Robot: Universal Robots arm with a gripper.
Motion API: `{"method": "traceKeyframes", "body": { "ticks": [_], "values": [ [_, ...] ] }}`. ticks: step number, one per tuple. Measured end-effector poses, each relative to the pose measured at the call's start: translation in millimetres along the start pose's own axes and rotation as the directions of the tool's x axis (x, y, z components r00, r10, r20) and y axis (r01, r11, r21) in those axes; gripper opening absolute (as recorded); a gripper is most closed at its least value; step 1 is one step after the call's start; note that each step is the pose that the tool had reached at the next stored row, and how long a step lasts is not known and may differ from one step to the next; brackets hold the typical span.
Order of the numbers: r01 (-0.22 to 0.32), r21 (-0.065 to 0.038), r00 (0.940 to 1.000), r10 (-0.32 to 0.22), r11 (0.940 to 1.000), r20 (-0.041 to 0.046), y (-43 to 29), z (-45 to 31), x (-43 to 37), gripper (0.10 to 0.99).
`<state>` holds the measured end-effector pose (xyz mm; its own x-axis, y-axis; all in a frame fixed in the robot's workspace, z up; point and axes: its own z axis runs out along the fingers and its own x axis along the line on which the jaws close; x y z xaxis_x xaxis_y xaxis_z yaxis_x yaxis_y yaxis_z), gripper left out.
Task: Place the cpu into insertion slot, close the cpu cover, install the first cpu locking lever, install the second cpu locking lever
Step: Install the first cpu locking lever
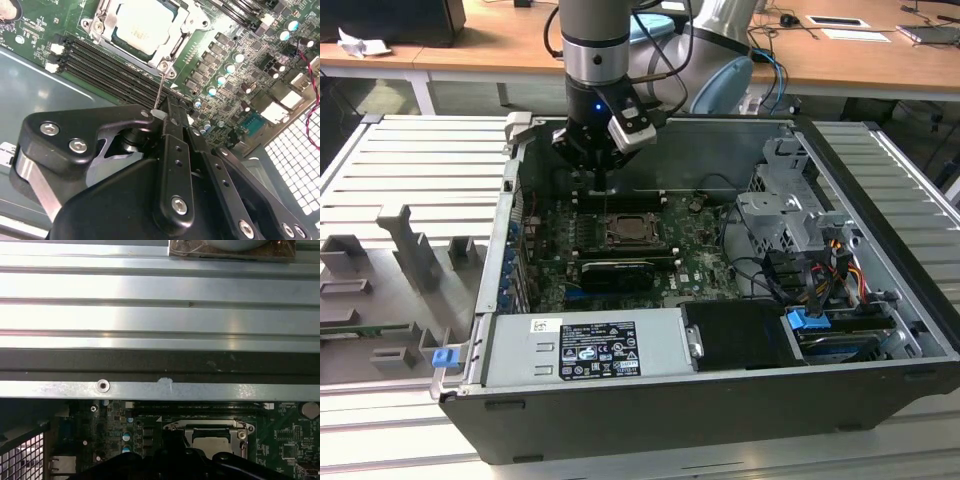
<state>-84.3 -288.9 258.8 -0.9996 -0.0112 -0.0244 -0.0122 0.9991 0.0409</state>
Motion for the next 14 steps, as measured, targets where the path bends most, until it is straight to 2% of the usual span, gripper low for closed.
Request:
{"method": "traceKeyframes", "body": {
  "ticks": [14],
  "values": [
    [0.000, 0.000, 1.0000, 0.000, 1.0000, 0.0000, -0.3, 2.9, -13.8, 0.110]
  ]
}}
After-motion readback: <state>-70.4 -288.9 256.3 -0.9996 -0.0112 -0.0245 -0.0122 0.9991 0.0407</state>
